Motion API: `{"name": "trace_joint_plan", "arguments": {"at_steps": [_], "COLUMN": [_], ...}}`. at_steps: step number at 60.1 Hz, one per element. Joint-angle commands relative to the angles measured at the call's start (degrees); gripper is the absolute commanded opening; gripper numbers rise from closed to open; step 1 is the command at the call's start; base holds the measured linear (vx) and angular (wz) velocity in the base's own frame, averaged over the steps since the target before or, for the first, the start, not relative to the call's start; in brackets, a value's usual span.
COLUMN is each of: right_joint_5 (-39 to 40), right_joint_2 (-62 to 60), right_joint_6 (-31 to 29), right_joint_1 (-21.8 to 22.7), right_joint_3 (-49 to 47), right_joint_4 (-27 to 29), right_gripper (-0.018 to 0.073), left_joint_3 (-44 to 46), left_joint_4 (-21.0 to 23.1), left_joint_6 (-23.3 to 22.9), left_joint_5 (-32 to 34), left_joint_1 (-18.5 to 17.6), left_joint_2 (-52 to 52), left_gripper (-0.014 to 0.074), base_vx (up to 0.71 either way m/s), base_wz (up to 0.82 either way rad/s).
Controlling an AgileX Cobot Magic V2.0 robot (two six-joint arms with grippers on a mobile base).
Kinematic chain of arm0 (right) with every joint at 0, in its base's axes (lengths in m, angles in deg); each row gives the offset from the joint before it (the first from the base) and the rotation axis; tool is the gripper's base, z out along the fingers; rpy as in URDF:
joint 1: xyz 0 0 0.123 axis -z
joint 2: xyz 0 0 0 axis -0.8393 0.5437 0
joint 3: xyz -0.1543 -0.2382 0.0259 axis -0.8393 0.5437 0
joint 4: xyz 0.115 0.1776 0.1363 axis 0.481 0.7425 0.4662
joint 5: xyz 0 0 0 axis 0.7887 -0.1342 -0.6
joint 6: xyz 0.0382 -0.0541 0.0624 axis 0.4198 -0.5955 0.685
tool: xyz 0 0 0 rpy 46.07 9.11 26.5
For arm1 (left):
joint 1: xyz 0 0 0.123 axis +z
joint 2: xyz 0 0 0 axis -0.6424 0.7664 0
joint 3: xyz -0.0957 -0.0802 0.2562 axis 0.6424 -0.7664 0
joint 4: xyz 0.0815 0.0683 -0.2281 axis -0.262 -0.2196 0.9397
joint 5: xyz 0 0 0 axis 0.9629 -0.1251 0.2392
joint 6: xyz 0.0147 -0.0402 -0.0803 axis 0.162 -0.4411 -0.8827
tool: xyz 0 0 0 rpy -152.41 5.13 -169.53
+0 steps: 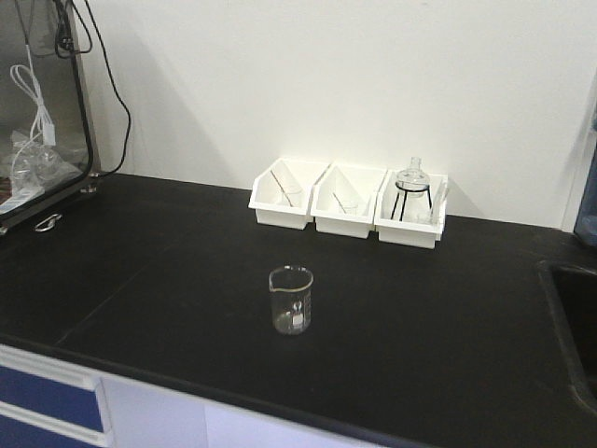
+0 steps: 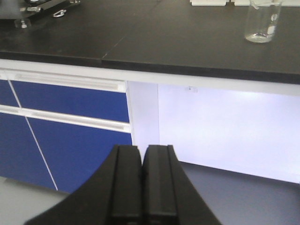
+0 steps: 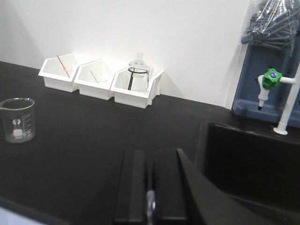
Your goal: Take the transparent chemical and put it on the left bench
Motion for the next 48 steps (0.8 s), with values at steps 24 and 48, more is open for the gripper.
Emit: {"name": "trace_joint_plan", "arguments": {"at_steps": [24,48], "right_joint_5": [4.2,4.2], "right_joint_2": [0.3,0.3], "right_joint_6": [-0.1,-0.1], "right_joint_1": [0.4,0.4], "right_joint_3": [-1.6,-1.6], "right_joint_4": [-0.1,-0.1], "right_gripper": [0.001,0.001], "left_joint_3": [-0.9,-0.9], "left_joint_4": [0.0,0.0], "left_joint_6": [-0.4,-0.4], "left_joint_5": [4.5,4.5], "left_joint_1": [-0.1,-0.1], "left_joint_2": [-1.1,-1.1], "left_gripper": [-0.0003,-0.0003], "base_vx": [0.36,0.26], "base_wz": [-0.01,-0.04]}}
